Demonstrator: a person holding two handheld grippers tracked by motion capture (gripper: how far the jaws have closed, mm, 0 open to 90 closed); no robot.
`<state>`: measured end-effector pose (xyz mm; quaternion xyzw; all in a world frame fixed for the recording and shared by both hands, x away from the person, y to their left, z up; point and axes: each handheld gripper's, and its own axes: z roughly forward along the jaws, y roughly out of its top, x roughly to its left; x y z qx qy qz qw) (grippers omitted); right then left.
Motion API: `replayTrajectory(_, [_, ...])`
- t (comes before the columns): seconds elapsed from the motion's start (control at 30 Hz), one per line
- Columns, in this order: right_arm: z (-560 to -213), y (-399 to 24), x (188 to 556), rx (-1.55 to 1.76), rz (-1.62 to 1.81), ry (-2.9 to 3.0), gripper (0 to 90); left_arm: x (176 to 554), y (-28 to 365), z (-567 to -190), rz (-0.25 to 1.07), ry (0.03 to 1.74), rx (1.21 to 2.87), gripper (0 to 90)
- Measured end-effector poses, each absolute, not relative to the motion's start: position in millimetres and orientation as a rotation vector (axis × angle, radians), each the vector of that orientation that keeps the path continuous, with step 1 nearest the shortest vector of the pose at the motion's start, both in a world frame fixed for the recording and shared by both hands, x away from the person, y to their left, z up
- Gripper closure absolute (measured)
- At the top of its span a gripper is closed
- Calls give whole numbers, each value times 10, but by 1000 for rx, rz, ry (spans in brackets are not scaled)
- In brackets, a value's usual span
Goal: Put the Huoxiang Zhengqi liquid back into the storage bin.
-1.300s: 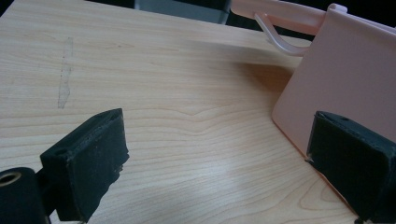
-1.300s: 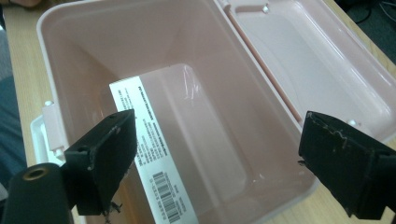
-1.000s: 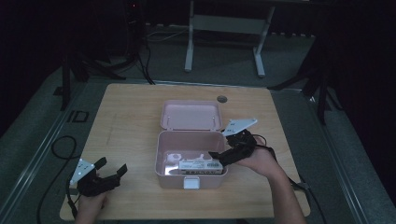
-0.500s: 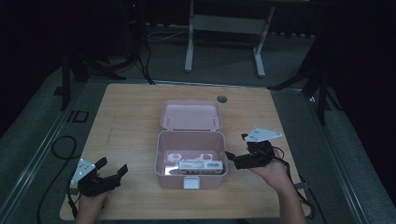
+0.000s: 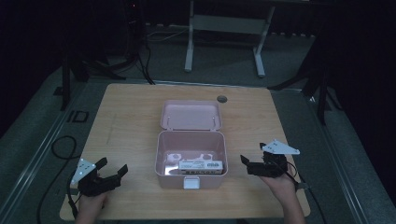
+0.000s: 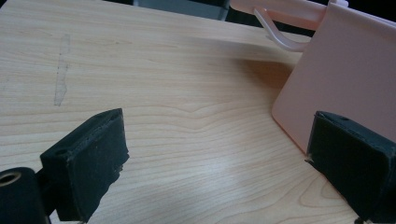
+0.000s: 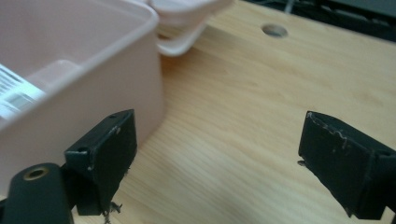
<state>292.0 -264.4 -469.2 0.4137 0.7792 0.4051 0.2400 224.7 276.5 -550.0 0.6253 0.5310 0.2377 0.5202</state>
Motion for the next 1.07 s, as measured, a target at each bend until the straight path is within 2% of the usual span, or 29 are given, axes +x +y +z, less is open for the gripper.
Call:
replayTrajectory(0.53, [-5110, -2888, 2828, 1321, 1117, 2025, 113, 2253, 2760, -5512, 565, 1279, 1506, 52])
replayTrajectory(0.9, [-5289, -2952, 2780, 1433, 989, 2012, 113, 2255, 2759, -5510, 563, 1278, 1505, 52])
replayTrajectory(1.07, [-5294, -2955, 2771, 1461, 1047, 2047, 117, 2264, 2766, -5510, 556, 1280, 1503, 52])
